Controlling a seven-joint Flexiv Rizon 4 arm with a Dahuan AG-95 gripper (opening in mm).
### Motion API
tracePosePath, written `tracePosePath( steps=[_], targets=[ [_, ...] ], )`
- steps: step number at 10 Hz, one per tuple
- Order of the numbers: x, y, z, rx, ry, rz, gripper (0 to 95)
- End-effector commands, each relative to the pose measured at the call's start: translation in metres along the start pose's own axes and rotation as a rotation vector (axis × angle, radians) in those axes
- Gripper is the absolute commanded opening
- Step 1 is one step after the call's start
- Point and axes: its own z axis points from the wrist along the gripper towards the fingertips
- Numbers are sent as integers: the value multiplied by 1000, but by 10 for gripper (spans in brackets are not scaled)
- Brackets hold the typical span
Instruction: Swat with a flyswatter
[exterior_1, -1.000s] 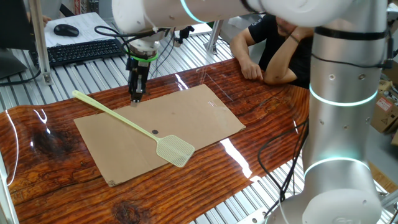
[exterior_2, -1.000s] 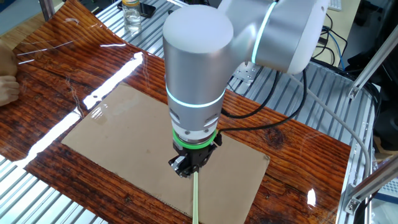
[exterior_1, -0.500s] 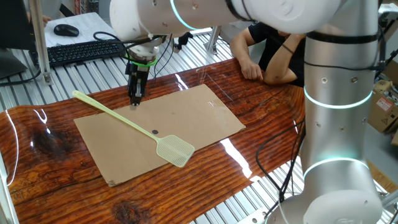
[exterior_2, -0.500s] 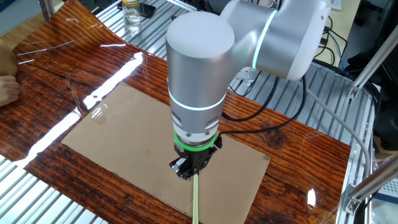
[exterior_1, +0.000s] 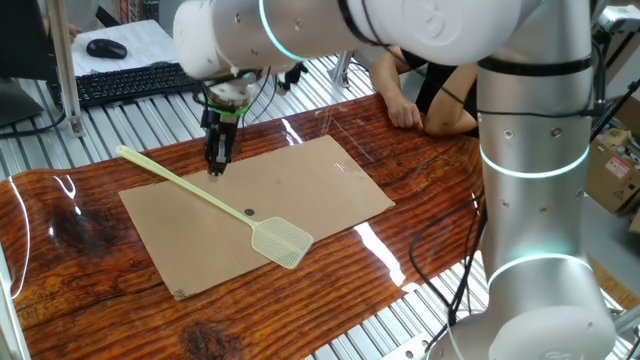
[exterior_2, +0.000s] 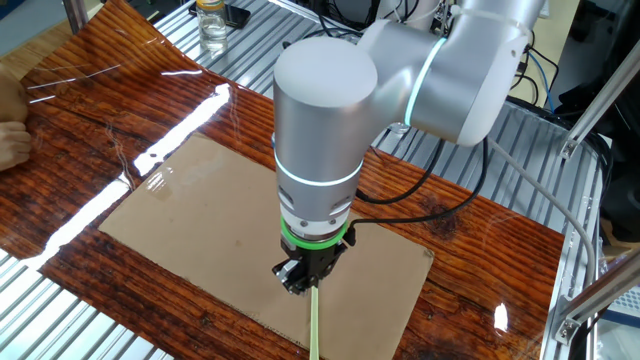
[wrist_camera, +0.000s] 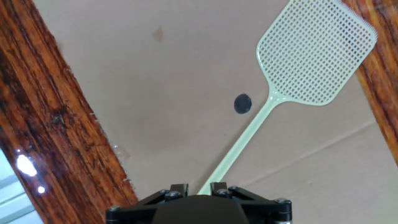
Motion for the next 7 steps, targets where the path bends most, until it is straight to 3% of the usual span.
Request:
tracePosePath(
  steps=[1, 7],
  targets=[
    [0, 2, 4, -8, 4, 8, 380],
    [0, 0, 10, -14, 6, 51, 380]
  ],
)
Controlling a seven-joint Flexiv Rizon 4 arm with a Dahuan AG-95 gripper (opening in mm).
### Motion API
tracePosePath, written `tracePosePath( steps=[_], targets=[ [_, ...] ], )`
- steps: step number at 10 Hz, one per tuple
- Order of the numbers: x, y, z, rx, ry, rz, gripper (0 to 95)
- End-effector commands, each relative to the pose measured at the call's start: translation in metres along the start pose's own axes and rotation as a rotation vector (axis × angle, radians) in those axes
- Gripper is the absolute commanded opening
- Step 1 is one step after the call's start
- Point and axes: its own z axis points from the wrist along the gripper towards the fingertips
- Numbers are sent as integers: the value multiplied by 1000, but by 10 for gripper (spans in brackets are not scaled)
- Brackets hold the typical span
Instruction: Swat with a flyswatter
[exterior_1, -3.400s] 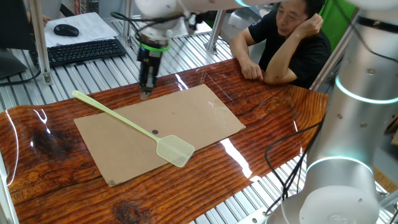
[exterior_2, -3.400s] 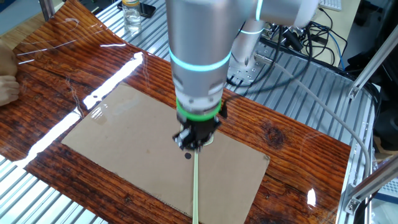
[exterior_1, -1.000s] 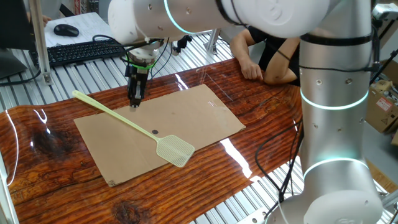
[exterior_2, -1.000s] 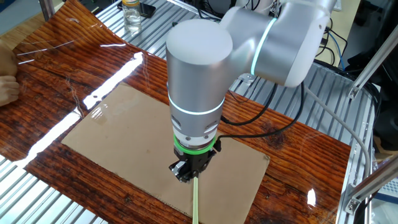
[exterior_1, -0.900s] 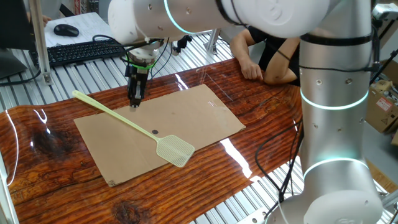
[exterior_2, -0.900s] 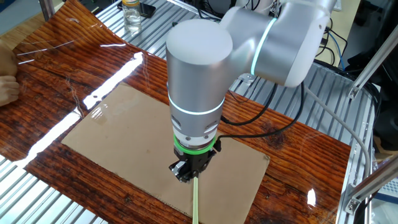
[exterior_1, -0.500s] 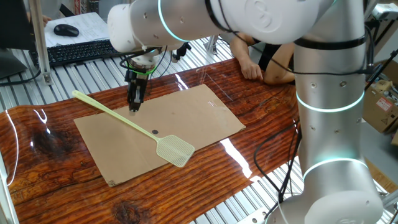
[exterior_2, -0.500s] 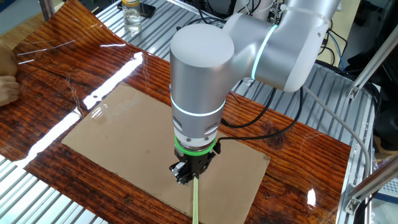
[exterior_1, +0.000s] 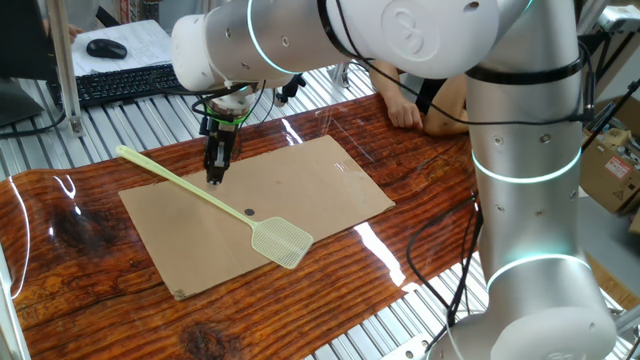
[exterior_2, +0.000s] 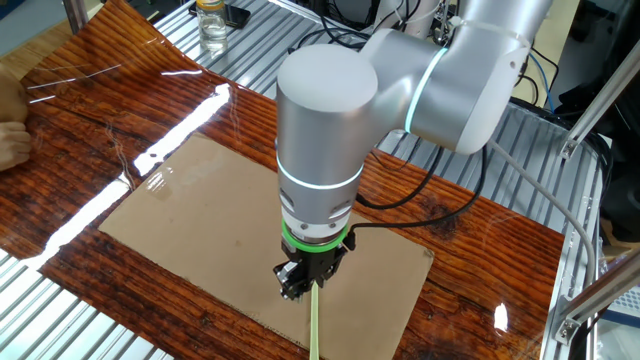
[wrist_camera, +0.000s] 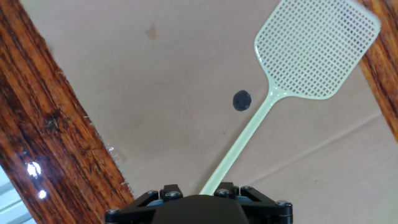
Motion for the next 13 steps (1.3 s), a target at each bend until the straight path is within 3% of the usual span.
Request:
tracePosePath(
  steps=[1, 13],
  targets=[
    [0, 0, 3, 0, 4, 0, 380],
    [6, -8, 20, -14, 6, 27, 380]
  ],
)
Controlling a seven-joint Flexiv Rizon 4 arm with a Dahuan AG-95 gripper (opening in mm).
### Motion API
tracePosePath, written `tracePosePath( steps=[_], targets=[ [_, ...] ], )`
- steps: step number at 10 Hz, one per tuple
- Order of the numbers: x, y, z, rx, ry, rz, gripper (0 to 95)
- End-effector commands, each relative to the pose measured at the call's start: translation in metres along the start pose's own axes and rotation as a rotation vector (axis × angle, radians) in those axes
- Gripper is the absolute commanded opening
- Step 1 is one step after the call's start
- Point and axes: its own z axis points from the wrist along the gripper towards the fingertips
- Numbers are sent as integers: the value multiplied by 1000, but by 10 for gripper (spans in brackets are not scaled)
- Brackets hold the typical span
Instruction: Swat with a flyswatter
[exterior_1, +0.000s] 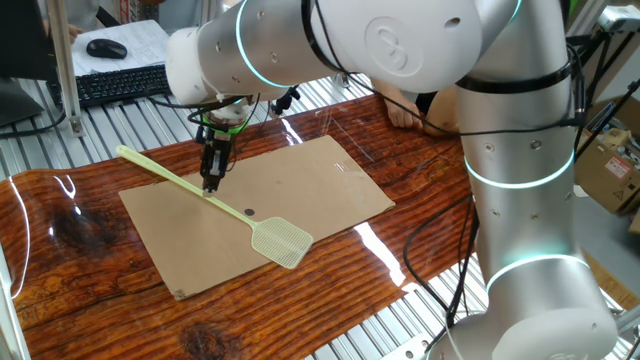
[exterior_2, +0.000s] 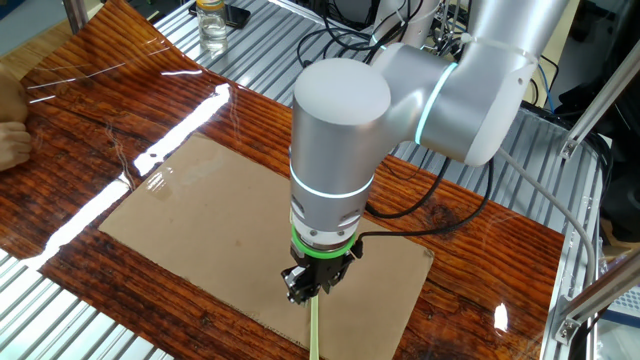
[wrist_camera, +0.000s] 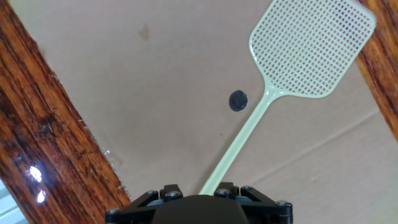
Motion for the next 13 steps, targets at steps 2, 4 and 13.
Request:
tracePosePath(
  steps=[2, 4, 13],
  targets=[
    [-1, 0, 3, -7, 1, 7, 380],
    [0, -1, 4, -14, 5, 13, 380],
    [5, -2, 11, -34, 5, 38, 380]
  ],
)
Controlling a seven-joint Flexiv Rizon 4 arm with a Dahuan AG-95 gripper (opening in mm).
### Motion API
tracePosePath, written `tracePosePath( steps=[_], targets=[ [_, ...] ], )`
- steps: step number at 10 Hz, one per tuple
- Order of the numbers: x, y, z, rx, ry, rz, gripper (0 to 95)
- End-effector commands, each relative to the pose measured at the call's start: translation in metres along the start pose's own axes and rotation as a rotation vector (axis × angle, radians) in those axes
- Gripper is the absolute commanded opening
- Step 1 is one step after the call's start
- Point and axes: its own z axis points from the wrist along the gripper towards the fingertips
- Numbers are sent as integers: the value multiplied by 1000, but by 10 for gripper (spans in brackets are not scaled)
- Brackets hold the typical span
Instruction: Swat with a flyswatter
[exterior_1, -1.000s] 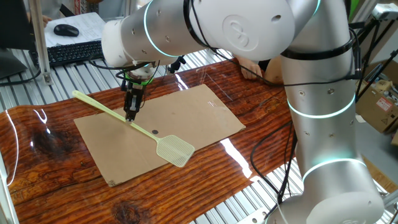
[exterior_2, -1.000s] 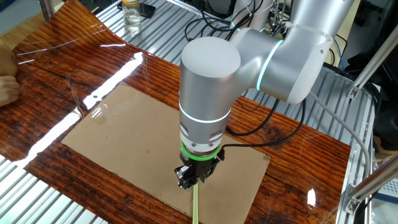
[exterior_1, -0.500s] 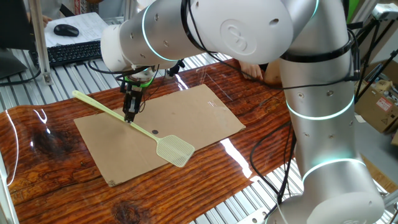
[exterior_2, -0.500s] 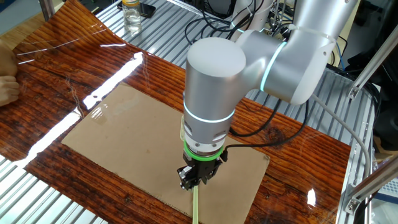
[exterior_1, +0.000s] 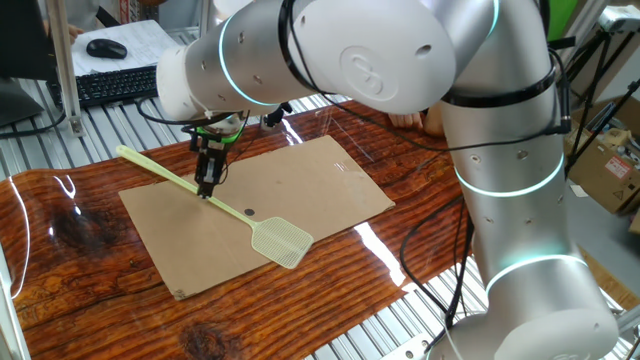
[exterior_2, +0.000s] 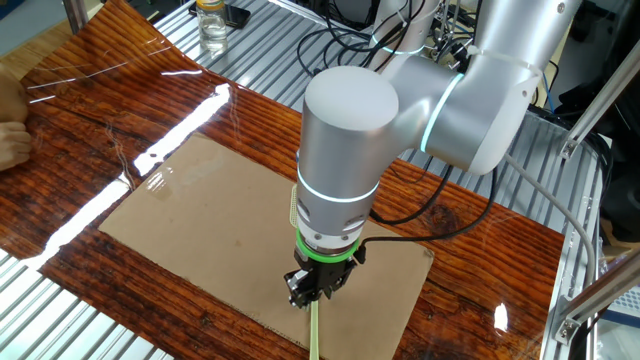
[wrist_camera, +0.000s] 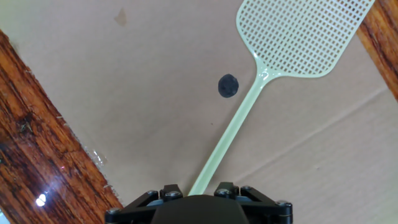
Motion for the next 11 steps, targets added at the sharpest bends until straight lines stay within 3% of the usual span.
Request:
tracePosePath(
  steps=[1, 7, 8, 9, 11],
  targets=[
    [0, -1, -2, -3, 3, 1, 380],
    [0, -1, -2, -7, 6, -3, 380],
    [0, -1, -2, 9, -16, -20, 380],
    [0, -1, -2, 43, -67, -32, 380],
    [0, -1, -2, 74, -71, -14, 380]
  ],
)
